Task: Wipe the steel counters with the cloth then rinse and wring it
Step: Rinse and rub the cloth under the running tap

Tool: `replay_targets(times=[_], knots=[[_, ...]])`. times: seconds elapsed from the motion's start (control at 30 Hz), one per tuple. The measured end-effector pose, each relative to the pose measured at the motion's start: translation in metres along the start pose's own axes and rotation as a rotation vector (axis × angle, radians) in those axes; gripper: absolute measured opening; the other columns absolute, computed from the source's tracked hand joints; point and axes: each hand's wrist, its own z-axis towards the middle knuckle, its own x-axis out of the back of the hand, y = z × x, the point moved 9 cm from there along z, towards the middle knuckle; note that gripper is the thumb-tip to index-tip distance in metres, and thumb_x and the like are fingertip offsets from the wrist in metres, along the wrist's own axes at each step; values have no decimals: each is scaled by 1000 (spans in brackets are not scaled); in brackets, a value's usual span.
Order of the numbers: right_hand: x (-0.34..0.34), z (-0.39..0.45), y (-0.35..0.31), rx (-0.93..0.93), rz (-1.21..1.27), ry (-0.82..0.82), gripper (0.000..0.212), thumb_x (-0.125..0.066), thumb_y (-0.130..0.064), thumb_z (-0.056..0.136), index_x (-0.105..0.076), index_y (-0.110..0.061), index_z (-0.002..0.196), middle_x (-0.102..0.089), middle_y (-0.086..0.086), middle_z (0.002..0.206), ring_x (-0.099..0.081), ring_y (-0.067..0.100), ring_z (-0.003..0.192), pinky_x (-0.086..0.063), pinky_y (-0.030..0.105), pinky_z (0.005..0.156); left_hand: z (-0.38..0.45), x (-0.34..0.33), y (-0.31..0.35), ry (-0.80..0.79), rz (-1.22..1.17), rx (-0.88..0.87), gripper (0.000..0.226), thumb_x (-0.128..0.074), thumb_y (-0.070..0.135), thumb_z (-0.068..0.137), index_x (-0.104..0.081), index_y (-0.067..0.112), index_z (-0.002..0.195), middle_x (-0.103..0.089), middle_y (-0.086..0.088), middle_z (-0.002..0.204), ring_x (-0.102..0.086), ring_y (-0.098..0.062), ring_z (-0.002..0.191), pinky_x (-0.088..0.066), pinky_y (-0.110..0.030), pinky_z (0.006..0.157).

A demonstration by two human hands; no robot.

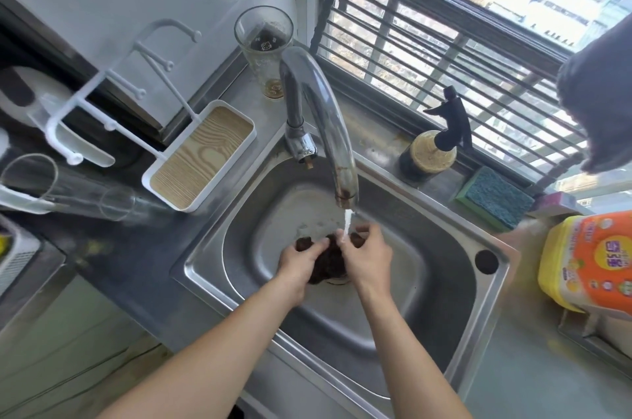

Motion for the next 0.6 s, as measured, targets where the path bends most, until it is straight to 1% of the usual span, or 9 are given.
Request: replay_targets(times=[0.07,0.1,0.2,0.27,0.33,0.37,0.43,0.5,0.6], knots=[[22,-2,3,-34,70,213,31,-70,-47,89,-68,-17,96,-69,-3,82,-67,22,89,-44,28,80,5,16,7,176,36,-49,22,-82,29,73,-73,16,88,-78,-7,90,-74,-30,89,-61,-39,81],[22,-4,5,-71,135,224,36,-65,-54,92,-71,-18,89,-70,-4,80,-67,22,89,-46,30,82,3,19,11,219,5,-40,21,-81,31,75,-71,17,87,-77,-8,91,-73,-29,88,-61,-40,83],[-13,-3,5,-119,290,-5,61,-34,-66,99,-78,-28,81,-77,-6,82,-70,16,91,-51,34,89,1,-4,11,95,-161,89,44,-60,55,89,-70,14,98,-76,-13,96,-73,-31,91,-59,-43,87],[-36,-6,0,-54,263,-147,52,-31,-62,100,-78,-40,99,-73,-7,102,-65,14,104,-48,35,101,0,-17,12,34,-237,131,63,-42,64,96,-71,8,108,-76,-15,99,-72,-32,93,-58,-42,83],[-46,-10,-5,44,168,-188,35,-43,-56,99,-69,-43,117,-60,-3,114,-56,11,108,-42,32,105,-1,-22,18,19,-163,89,59,-39,58,101,-71,9,101,-74,-12,90,-70,-29,88,-55,-34,73],[-46,-12,-6,85,126,-160,33,-48,-56,96,-68,-40,117,-59,-2,112,-55,10,105,-42,30,102,-1,-22,23,16,-106,42,53,-40,53,102,-71,11,91,-72,-8,84,-69,-28,86,-52,-30,68],[-35,-17,-11,138,93,-35,28,-58,-56,92,-65,-30,98,-63,-1,95,-56,13,93,-44,29,88,-6,-24,32,20,-18,-27,48,-42,45,104,-70,17,77,-70,-3,75,-68,-23,78,-48,-26,62],[-23,-20,-13,146,118,81,34,-64,-55,88,-51,-26,77,-61,-1,78,-56,18,78,-43,33,73,-7,-27,29,29,-16,-10,46,-47,47,102,-68,17,74,-69,-1,71,-65,-21,71,-46,-25,58],[-15,-21,-14,119,128,161,47,-69,-54,87,-40,-22,65,-53,-4,59,-51,17,62,-39,33,62,-10,-32,23,-9,-67,66,45,-58,51,96,-66,17,68,-67,2,58,-64,-17,57,-46,-25,55]])
